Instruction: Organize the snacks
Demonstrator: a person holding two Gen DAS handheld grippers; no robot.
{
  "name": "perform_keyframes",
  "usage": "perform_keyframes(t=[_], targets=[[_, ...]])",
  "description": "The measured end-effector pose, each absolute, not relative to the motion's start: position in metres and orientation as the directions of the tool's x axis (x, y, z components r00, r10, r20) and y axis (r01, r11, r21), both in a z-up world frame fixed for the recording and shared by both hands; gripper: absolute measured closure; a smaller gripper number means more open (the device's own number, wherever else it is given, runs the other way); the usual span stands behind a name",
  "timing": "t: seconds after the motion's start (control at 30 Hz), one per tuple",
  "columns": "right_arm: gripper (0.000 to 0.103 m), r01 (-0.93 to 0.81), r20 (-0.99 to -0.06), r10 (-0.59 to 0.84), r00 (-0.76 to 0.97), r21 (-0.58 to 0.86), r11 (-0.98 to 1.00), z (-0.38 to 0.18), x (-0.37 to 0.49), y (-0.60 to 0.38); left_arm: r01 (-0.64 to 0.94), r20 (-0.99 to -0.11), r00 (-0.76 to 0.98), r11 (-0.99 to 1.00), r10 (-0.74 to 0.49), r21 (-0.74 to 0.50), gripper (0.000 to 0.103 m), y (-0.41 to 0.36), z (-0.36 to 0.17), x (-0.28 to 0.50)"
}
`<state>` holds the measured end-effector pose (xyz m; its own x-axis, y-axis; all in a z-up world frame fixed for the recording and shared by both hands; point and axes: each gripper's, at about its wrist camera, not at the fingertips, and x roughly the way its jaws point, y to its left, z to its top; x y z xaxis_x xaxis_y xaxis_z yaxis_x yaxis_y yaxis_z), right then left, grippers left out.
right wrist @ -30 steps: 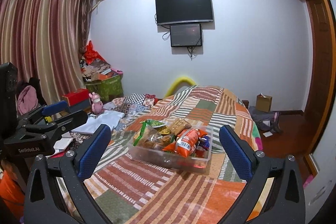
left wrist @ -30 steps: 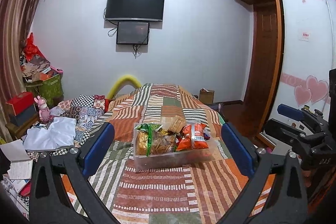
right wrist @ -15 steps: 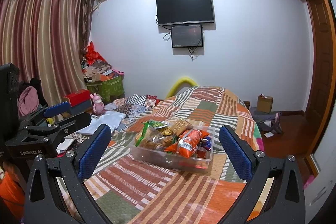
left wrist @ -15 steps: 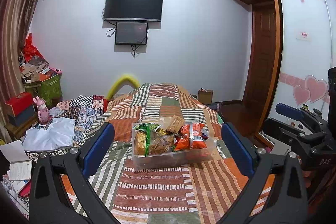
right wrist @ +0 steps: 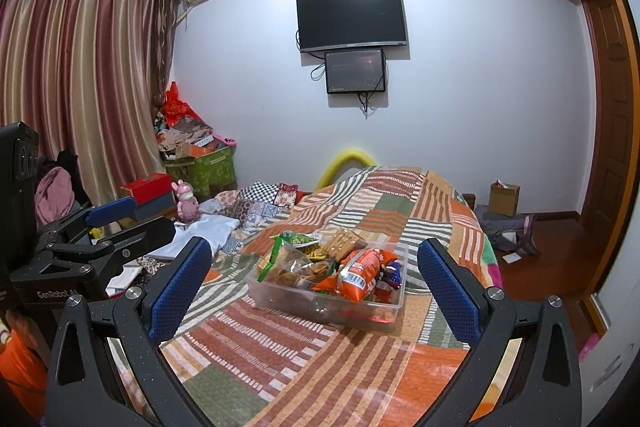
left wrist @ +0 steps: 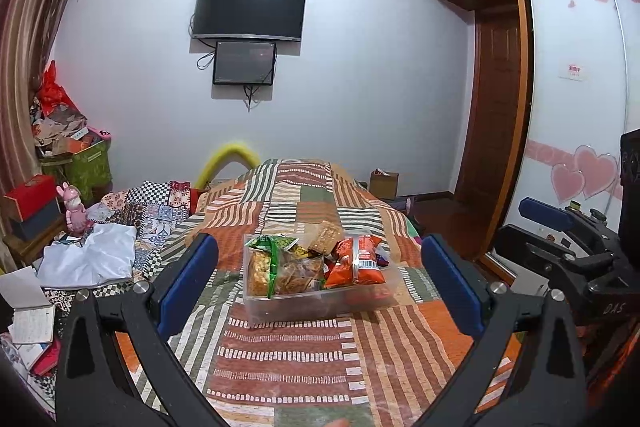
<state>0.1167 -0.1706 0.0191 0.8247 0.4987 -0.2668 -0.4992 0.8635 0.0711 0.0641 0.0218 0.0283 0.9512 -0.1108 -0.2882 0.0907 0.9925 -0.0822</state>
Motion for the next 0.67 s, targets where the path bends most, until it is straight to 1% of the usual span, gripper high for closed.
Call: perform_keyframes(t=[0.67], targets=[[0.0,-0.498,-0.274,0.501,0.821,0.085,0.863,0.0194,0.1171,-0.1703,0.114,-0.314,0.939,0.988,-0.141,-0.102,0.0,0.0239,0.0247,0.0674]])
